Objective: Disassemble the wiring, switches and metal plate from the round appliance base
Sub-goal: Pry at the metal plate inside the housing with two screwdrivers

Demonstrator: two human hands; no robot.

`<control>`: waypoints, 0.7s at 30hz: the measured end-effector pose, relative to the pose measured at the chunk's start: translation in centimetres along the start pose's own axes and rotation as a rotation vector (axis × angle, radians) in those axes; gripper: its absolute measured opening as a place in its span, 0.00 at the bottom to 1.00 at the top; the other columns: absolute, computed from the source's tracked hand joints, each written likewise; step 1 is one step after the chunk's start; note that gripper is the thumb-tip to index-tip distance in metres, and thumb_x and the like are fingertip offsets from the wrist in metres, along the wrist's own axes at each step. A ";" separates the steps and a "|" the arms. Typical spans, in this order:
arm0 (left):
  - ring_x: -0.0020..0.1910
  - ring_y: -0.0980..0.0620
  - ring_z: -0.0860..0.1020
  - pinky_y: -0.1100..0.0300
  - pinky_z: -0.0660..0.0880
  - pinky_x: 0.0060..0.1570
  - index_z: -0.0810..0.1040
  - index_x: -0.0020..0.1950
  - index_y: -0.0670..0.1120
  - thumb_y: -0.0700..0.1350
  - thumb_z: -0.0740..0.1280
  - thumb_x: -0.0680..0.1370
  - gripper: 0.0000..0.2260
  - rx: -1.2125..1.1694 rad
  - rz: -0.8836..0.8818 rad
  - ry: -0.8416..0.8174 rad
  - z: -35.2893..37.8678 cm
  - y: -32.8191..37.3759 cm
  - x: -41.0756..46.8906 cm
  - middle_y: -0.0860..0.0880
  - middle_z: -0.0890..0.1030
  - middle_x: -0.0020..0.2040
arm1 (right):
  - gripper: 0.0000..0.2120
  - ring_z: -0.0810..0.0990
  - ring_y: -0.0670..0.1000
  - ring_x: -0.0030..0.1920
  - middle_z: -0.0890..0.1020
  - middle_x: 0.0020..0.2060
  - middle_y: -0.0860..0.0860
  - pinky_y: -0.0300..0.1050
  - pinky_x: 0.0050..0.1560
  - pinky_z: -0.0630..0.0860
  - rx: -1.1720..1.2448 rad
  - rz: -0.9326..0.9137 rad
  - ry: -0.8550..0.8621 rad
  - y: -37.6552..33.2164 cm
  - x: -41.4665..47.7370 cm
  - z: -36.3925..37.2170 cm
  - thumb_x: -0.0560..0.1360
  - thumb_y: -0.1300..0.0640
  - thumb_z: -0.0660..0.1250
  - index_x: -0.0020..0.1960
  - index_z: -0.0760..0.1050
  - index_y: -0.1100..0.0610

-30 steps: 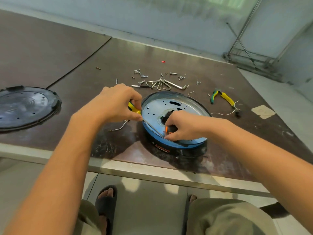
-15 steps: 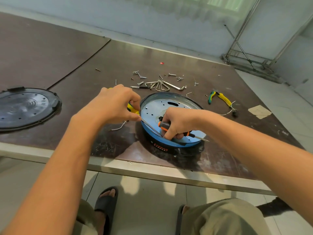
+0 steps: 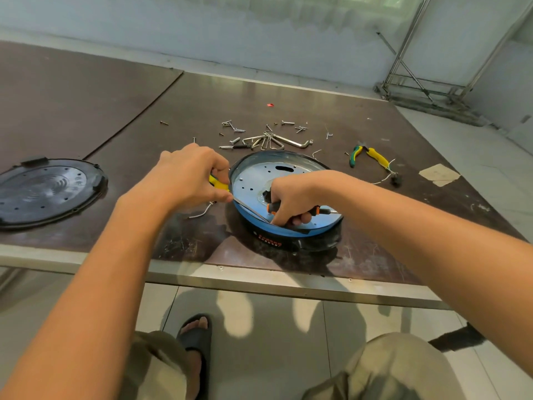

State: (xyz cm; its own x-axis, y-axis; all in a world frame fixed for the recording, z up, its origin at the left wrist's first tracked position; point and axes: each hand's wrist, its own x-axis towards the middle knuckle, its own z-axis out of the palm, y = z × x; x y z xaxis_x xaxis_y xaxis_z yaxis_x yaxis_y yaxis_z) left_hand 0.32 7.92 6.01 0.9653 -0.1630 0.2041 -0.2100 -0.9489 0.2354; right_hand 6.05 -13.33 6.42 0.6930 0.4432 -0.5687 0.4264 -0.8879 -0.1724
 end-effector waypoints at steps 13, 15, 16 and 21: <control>0.46 0.49 0.74 0.49 0.70 0.48 0.77 0.37 0.56 0.60 0.77 0.68 0.13 0.055 -0.019 -0.038 -0.7 0.4 0.2 0.58 0.76 0.39 | 0.10 0.76 0.48 0.26 0.80 0.26 0.48 0.41 0.30 0.75 0.024 -0.062 0.007 0.4 -0.1 -0.1 0.79 0.55 0.69 0.42 0.78 0.60; 0.47 0.49 0.74 0.48 0.70 0.48 0.77 0.37 0.56 0.60 0.77 0.68 0.13 0.052 -0.023 -0.045 -0.8 0.4 0.3 0.58 0.77 0.39 | 0.10 0.77 0.48 0.27 0.80 0.27 0.49 0.42 0.32 0.76 0.064 -0.070 -0.001 0.8 -0.1 -0.1 0.78 0.54 0.70 0.43 0.79 0.60; 0.47 0.49 0.74 0.48 0.70 0.49 0.77 0.37 0.55 0.60 0.77 0.68 0.13 0.053 -0.026 -0.046 -0.8 0.5 0.3 0.58 0.77 0.39 | 0.10 0.77 0.48 0.27 0.81 0.27 0.49 0.42 0.31 0.75 0.085 -0.071 -0.005 1.0 0.0 0.0 0.78 0.54 0.70 0.44 0.80 0.60; 0.46 0.49 0.74 0.45 0.71 0.51 0.77 0.37 0.55 0.61 0.76 0.68 0.13 0.069 -0.052 -0.052 -0.7 0.6 0.2 0.57 0.78 0.39 | 0.10 0.78 0.46 0.27 0.82 0.28 0.49 0.37 0.29 0.75 0.123 -0.088 0.004 1.5 0.2 0.2 0.77 0.54 0.71 0.49 0.81 0.62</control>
State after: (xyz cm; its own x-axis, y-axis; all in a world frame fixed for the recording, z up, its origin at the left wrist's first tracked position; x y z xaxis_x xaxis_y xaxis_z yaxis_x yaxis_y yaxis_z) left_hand 0.26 7.51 6.88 0.9818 -0.1250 0.1432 -0.1498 -0.9726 0.1780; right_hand 6.75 -14.60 5.92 0.6586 0.5205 -0.5434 0.4118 -0.8538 -0.3186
